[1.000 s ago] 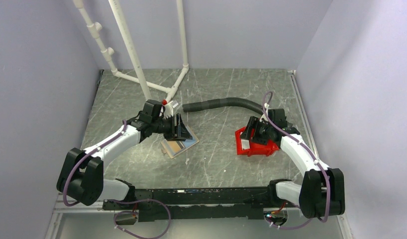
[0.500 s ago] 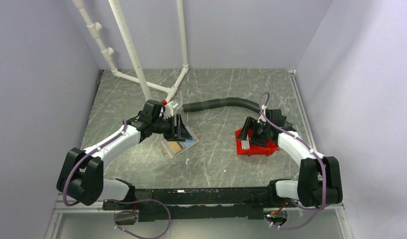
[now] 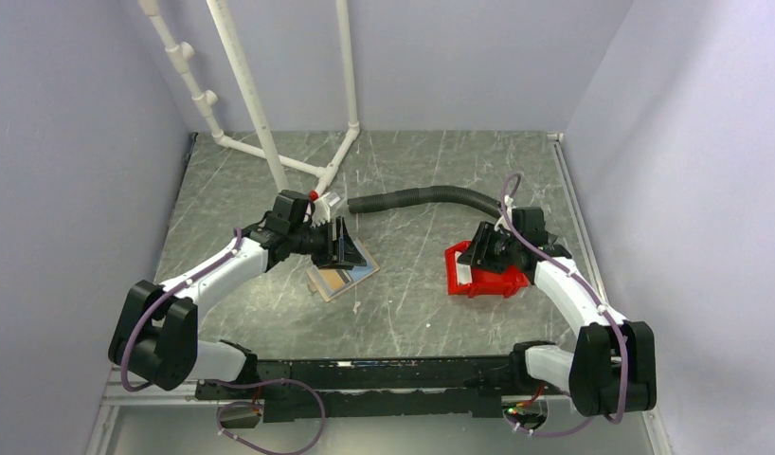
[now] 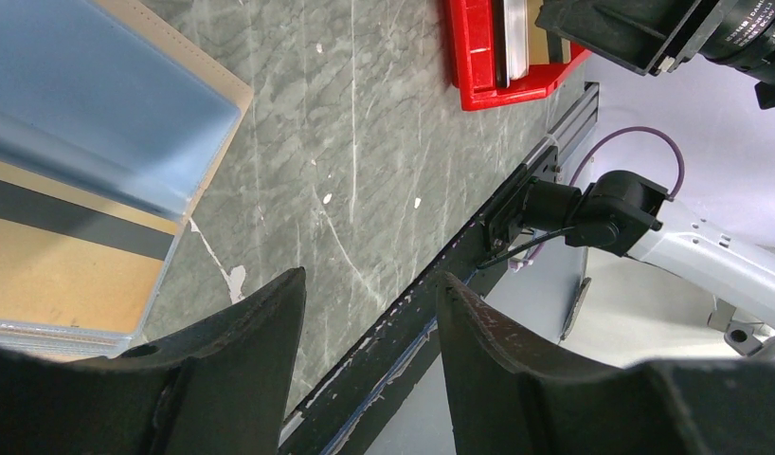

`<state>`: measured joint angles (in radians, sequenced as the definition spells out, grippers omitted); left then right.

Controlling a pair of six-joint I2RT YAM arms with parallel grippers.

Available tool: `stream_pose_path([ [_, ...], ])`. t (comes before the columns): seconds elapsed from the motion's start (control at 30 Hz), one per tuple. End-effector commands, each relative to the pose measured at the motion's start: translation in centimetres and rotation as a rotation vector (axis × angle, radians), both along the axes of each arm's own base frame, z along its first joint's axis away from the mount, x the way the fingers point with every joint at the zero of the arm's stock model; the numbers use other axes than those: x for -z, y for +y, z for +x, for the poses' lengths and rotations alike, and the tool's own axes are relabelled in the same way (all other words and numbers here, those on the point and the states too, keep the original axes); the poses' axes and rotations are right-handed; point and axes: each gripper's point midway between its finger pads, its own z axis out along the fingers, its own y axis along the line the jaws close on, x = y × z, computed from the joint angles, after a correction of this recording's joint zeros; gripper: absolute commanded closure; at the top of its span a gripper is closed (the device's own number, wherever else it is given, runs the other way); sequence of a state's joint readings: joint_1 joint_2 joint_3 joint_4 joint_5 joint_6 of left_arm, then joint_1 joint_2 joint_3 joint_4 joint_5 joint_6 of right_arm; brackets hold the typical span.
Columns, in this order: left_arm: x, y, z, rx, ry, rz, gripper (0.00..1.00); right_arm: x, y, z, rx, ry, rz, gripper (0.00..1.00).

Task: Put the credit cards into the card holder
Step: Pick up the credit card from the storage box.

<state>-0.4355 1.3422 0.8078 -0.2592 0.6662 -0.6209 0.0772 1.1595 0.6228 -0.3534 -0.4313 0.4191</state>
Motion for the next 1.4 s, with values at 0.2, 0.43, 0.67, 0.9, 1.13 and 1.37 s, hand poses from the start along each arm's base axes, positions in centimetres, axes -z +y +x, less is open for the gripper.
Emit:
stream_pose_path([
  [0.2, -1.6, -0.6, 0.5, 0.028, -0.045, -0.028, 0.41, -0.6, 0.1, 0.5, -0.002, -0.018, 0.018, 0.71],
  [0.43, -1.5, -0.7, 0.6, 0.028, -0.04, -0.033, 0.41, -0.9, -0.4, 0.7, 0.013, -0.031, -0.012, 0.65],
  [0.67, -1.5, -0.7, 0.6, 0.029, -0.043, -0.031, 0.41, -0.1, -2.0, 1.3, 0.091, -0.023, -0.083, 0.27],
  [0.9, -1.5, -0.5, 0.3, 0.032, -0.042, -0.026, 0.41, 1.9, 0.6, 0.9, -0.011, 0.042, 0.058, 0.1],
  [1.13, -1.6, -0.4, 0.3, 0.028, -0.049, -0.015, 0.41, 0.4, 1.2, 0.7, -0.042, 0.005, 0.094, 0.36],
  [1.37, -1.7, -0.7, 0.6, 0.034, -0.045, -0.03, 0.41, -0.5, 0.9, 0.7, -0.036, -0.015, 0.084, 0.66],
])
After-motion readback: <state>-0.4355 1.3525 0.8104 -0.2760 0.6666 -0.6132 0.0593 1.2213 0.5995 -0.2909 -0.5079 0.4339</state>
